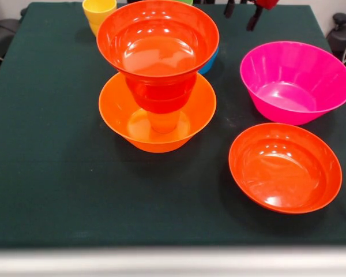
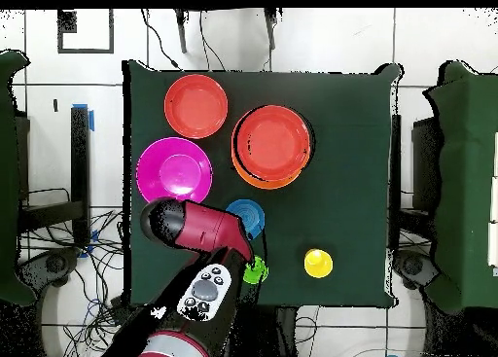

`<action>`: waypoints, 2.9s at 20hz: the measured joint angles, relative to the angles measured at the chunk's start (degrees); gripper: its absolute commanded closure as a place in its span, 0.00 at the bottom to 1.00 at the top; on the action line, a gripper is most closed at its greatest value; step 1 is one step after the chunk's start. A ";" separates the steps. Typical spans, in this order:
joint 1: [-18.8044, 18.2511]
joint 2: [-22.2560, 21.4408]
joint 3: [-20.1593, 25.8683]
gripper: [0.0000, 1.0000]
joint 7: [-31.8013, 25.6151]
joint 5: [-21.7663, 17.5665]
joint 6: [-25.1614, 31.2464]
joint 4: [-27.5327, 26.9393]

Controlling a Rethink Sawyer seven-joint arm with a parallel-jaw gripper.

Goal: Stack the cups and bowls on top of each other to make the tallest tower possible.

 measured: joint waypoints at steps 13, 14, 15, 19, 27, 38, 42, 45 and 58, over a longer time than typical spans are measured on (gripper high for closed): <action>-0.85 0.01 0.37 0.00 0.00 -0.66 -2.95 1.03; -0.92 0.02 0.43 0.00 0.00 -0.75 -3.38 1.17; -1.08 0.01 0.51 0.00 0.00 -0.83 -4.07 1.40; -1.49 0.01 0.58 0.00 0.00 -1.21 -5.64 1.99; -1.71 0.01 0.62 0.00 0.00 -1.44 -6.76 2.65; -1.70 1.17 0.64 0.00 0.00 -1.44 -6.76 2.65; -1.70 1.94 0.67 0.00 0.00 -1.44 -6.77 2.66; -1.70 2.37 0.67 0.00 0.00 -1.43 -6.77 2.66; -1.59 2.77 0.67 0.00 0.00 -1.43 -7.26 2.80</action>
